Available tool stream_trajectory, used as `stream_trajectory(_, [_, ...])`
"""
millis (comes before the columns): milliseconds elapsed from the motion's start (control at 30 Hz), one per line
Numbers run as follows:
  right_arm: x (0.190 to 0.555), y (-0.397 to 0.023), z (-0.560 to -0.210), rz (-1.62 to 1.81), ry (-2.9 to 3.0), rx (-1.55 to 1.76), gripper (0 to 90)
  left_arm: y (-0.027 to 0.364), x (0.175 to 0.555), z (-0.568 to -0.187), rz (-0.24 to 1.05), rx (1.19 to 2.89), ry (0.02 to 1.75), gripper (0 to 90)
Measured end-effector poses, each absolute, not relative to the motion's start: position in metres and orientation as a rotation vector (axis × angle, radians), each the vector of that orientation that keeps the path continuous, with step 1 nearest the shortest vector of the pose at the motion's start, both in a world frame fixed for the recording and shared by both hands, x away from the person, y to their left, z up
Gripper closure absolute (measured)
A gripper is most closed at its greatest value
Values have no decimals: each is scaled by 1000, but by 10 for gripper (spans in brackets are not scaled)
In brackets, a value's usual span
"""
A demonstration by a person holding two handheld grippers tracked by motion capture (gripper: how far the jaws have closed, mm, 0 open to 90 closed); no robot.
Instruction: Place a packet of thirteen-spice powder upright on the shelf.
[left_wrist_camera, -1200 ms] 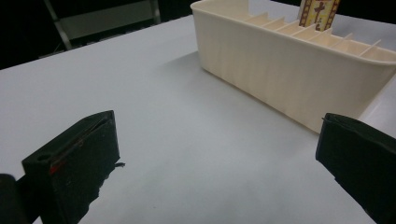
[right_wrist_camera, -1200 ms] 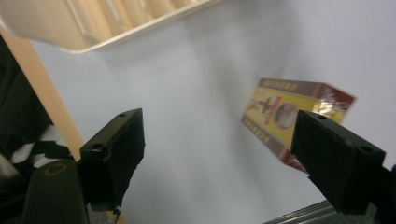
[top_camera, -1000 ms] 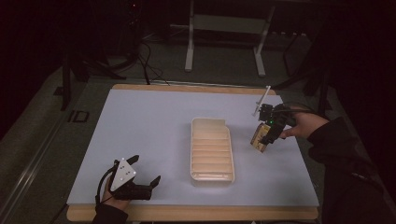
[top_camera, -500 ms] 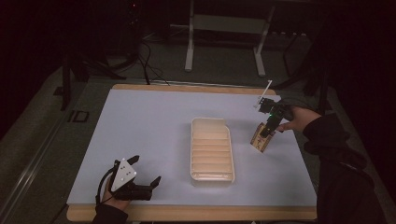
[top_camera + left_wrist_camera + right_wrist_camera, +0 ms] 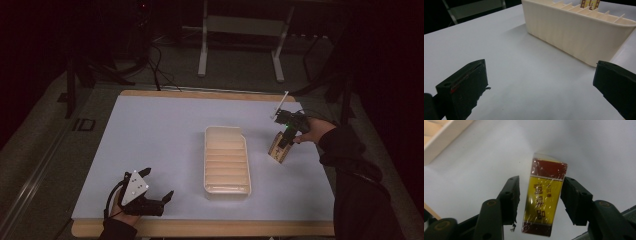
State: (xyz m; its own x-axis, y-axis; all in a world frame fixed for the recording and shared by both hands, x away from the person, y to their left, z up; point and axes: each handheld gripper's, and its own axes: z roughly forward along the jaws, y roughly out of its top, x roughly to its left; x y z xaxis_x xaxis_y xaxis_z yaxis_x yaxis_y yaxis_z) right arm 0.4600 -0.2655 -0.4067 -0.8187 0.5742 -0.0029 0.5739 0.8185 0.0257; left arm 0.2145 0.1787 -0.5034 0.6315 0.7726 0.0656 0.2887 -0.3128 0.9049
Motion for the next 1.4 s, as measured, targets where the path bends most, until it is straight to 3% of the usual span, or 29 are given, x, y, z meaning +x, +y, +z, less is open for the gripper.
stream_trajectory(433, [466, -269, -418, -8, 3006, 994, 667, 179, 215, -504, 627, 1886, 848, 0])
stream_trajectory(733, [460, -269, -407, 6, 3015, 888, 675, 178, 215, -505, 619, 1893, 845, 0])
stream_trajectory(1033, [441, -258, -394, 12, 3035, 429, 675, 178, 214, -505, 618, 1896, 843, 0])
stream_trajectory(1400, [435, -249, -380, 33, 3047, 281, 676, 178, 214, -505, 612, 1898, 843, 0])
